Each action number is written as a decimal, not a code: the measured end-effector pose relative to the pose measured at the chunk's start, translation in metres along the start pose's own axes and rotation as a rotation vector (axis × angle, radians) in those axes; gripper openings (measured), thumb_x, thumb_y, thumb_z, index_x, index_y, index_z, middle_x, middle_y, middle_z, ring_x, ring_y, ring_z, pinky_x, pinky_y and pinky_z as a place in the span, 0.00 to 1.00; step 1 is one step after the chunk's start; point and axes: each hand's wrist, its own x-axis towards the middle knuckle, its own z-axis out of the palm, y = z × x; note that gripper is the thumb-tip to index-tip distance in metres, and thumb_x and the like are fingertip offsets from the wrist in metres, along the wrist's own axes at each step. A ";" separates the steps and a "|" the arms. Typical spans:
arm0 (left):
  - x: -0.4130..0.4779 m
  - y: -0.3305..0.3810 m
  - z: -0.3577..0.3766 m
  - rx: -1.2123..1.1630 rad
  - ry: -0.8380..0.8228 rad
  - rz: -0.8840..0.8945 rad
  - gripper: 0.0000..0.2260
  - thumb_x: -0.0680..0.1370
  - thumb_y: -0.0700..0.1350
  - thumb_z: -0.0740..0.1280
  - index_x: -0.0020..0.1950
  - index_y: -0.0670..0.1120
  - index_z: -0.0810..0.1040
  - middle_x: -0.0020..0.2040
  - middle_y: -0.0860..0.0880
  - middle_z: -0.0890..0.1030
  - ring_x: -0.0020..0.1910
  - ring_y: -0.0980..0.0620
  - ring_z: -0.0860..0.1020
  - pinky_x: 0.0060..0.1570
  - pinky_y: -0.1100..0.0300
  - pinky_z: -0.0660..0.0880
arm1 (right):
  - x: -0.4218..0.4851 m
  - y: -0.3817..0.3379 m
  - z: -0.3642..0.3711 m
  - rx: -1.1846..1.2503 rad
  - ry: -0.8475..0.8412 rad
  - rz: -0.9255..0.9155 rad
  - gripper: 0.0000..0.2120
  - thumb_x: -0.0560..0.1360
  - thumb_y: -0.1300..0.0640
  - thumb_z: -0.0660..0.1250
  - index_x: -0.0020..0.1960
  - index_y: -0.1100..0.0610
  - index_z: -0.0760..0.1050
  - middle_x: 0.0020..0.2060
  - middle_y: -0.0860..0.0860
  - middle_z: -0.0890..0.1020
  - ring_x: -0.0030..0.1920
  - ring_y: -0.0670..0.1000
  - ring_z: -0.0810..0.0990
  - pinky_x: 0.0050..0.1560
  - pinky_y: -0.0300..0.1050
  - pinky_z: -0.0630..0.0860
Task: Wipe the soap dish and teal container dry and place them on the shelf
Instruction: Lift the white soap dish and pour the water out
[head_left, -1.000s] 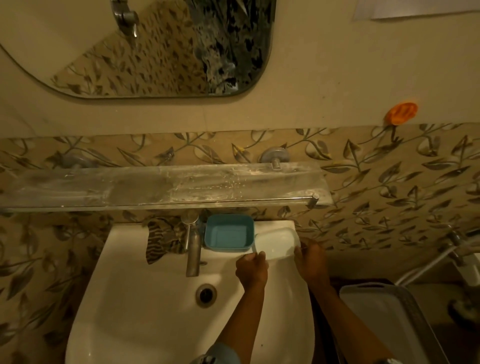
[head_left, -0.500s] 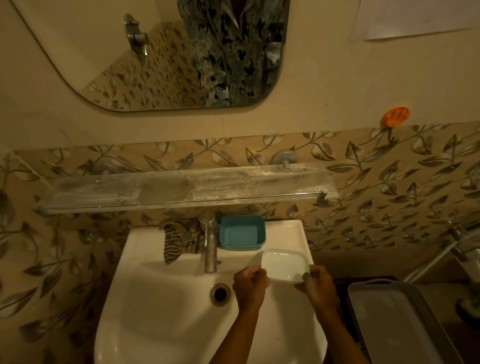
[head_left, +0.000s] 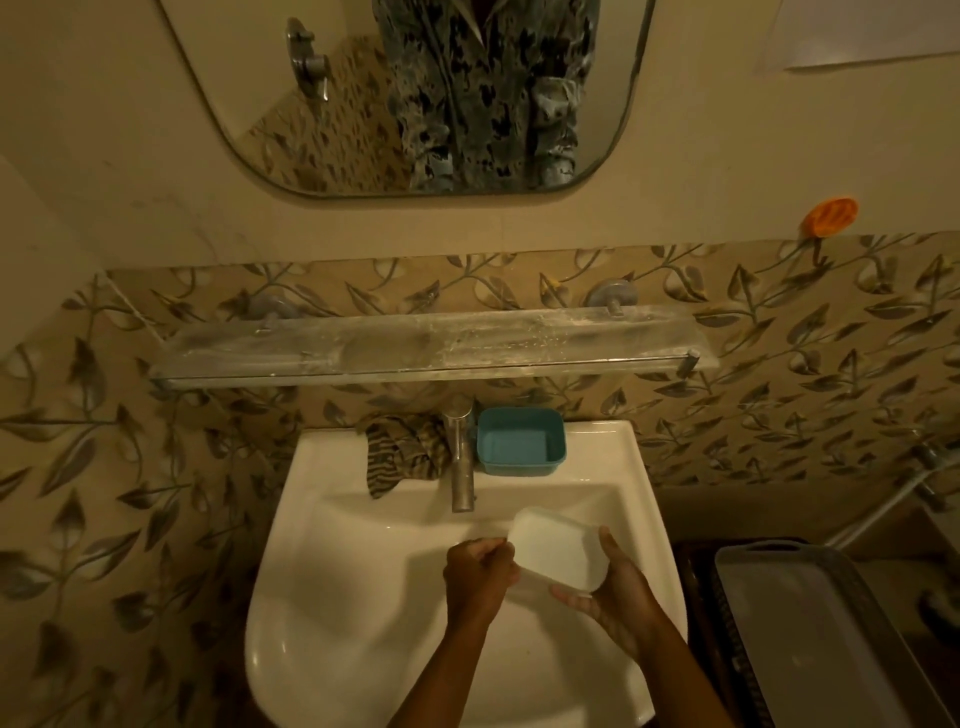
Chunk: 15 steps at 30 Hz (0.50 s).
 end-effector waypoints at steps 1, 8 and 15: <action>0.000 -0.002 -0.004 -0.012 -0.013 -0.005 0.05 0.74 0.38 0.69 0.45 0.41 0.84 0.36 0.46 0.84 0.36 0.48 0.84 0.43 0.53 0.82 | -0.001 0.002 0.003 0.025 -0.008 0.000 0.14 0.81 0.46 0.58 0.59 0.53 0.73 0.57 0.60 0.77 0.59 0.63 0.76 0.40 0.57 0.82; 0.006 -0.007 -0.026 -0.101 -0.071 -0.040 0.06 0.75 0.37 0.68 0.48 0.36 0.82 0.43 0.38 0.84 0.42 0.42 0.83 0.47 0.52 0.81 | -0.003 0.011 0.017 0.054 -0.049 -0.032 0.13 0.82 0.50 0.57 0.59 0.53 0.75 0.59 0.60 0.76 0.57 0.62 0.76 0.41 0.57 0.82; 0.009 -0.018 -0.050 -0.113 -0.040 -0.044 0.06 0.77 0.37 0.67 0.40 0.39 0.80 0.44 0.33 0.82 0.43 0.39 0.82 0.49 0.49 0.80 | -0.001 0.018 0.024 0.008 0.021 -0.151 0.14 0.82 0.51 0.56 0.64 0.54 0.73 0.61 0.58 0.74 0.60 0.62 0.74 0.49 0.63 0.79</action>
